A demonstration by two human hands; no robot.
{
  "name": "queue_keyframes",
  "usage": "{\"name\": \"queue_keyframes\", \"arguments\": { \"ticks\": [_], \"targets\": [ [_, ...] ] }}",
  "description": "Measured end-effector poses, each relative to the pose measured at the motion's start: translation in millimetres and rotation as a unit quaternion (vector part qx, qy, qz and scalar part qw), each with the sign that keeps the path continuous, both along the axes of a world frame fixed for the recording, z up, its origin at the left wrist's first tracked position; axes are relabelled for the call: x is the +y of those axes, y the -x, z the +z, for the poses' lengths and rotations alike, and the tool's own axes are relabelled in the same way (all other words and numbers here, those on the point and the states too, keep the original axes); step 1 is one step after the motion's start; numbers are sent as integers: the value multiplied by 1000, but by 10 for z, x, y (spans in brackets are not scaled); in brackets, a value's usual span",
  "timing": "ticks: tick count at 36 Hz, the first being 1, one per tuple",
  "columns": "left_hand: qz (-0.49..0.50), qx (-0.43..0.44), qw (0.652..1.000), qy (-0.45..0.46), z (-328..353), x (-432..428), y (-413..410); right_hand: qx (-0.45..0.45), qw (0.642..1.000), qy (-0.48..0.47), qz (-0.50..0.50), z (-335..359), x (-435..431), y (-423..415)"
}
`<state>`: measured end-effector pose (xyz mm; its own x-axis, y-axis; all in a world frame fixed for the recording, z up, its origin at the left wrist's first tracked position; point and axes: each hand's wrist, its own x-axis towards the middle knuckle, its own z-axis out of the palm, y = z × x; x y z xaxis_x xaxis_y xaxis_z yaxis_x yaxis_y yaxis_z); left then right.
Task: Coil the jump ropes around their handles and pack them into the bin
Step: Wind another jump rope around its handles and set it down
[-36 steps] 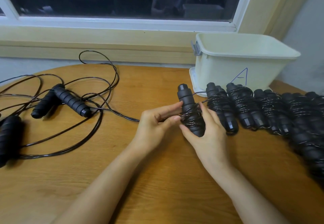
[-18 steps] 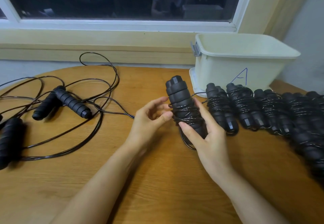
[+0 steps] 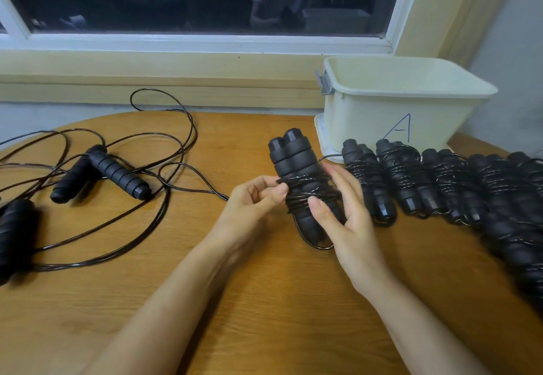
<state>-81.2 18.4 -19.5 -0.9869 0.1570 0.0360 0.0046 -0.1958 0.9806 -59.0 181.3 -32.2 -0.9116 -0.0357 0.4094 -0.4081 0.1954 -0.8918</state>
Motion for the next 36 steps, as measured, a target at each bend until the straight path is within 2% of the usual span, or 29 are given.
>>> {"name": "queue_keyframes", "arguments": {
  "ticks": [7, 11, 17, 21, 27, 31, 36],
  "targets": [
    [65, -6, 998, 4, 45, 30, -27, 74, 995, -62, -29, -17, 29, 49],
    [94, 8, 995, 29, 51, 16, -26, 64, 994, -79, -42, -54, 51, 69],
    [85, 23, 995, 46, 69, 18, -43, 36, 993, -93, -67, -84, 51, 79],
    [113, 25, 992, 47, 81, 45, -49, 5, 987, -141, -72, -45, 16, 34],
    [129, 34, 988, 81, 59, 70, -61, -30, 957, -261, -121, 47, -60, -70],
    [138, 37, 986, 89, 13, 67, -47, -28, 924, -347, -160, 61, -71, -57],
    [151, 34, 984, 87, -17, 129, -83, -17, 901, -386, -199, 35, -65, -50]
  ]
}}
